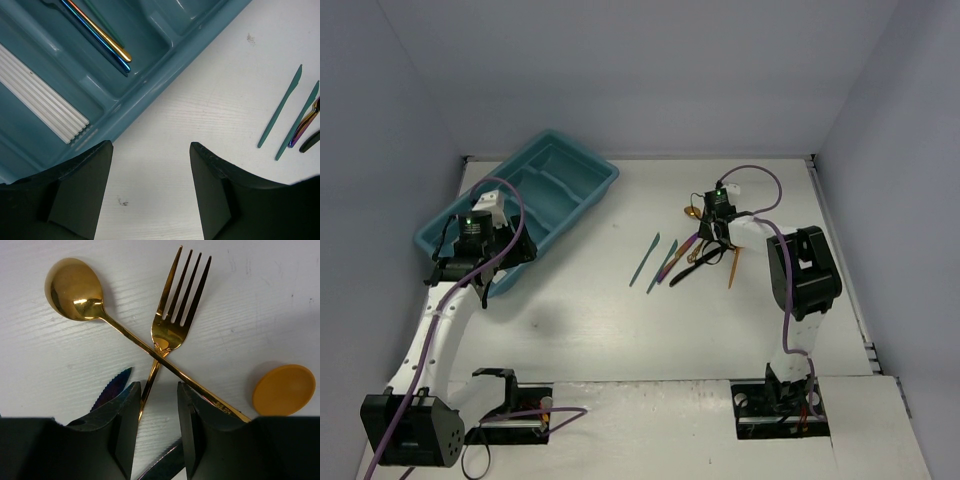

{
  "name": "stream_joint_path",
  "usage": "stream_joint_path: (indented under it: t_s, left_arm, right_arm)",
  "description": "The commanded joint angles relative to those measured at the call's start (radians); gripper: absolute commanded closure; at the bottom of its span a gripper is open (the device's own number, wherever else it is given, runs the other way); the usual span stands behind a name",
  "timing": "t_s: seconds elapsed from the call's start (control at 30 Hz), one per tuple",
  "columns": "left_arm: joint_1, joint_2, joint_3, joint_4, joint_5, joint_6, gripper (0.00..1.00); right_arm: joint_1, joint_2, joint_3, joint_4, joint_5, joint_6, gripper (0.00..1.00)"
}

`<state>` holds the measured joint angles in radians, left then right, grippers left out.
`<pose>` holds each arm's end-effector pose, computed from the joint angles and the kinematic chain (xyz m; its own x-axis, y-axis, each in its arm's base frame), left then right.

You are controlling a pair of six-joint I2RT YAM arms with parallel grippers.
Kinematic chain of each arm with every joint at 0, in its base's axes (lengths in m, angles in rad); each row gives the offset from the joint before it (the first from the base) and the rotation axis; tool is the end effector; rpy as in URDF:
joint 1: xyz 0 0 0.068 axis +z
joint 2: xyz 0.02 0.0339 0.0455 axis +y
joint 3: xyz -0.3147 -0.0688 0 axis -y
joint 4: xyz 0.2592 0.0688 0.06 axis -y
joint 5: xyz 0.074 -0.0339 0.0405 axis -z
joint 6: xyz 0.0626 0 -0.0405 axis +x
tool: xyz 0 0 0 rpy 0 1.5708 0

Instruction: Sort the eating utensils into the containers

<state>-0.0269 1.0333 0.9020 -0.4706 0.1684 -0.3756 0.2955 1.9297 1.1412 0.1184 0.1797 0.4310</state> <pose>0.2352 -0.0168 0.3325 -0.5869 -0.3460 -0.7320 -0.0545 0.9189 -0.3906 0.4453 0.1239 0.1824 -0.6035 0.2460 -0.7585 0.1097 0.9678 0.2266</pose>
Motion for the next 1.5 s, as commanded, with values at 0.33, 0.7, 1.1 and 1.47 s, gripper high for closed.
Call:
stream_joint_path:
  t_s: [0.33, 0.7, 1.1, 1.47]
  left_arm:
    - [-0.001, 0.007, 0.036, 0.042, 0.020, 0.012, 0.40]
    - [-0.001, 0.014, 0.037, 0.042, 0.027, 0.010, 0.40]
    - [0.001, 0.004, 0.039, 0.043, 0.031, 0.012, 0.40]
    - [0.002, -0.002, 0.040, 0.038, 0.029, 0.014, 0.40]
  right_arm:
    - [0.054, 0.085, 0.099, -0.095, 0.023, 0.067, 0.75]
    - [0.066, 0.119, 0.116, -0.157, 0.027, 0.089, 1.00]
    - [0.018, -0.078, 0.125, -0.308, -0.197, -0.047, 1.00]
    - [-0.050, -0.201, 0.020, -0.360, -0.453, -0.115, 1.00]
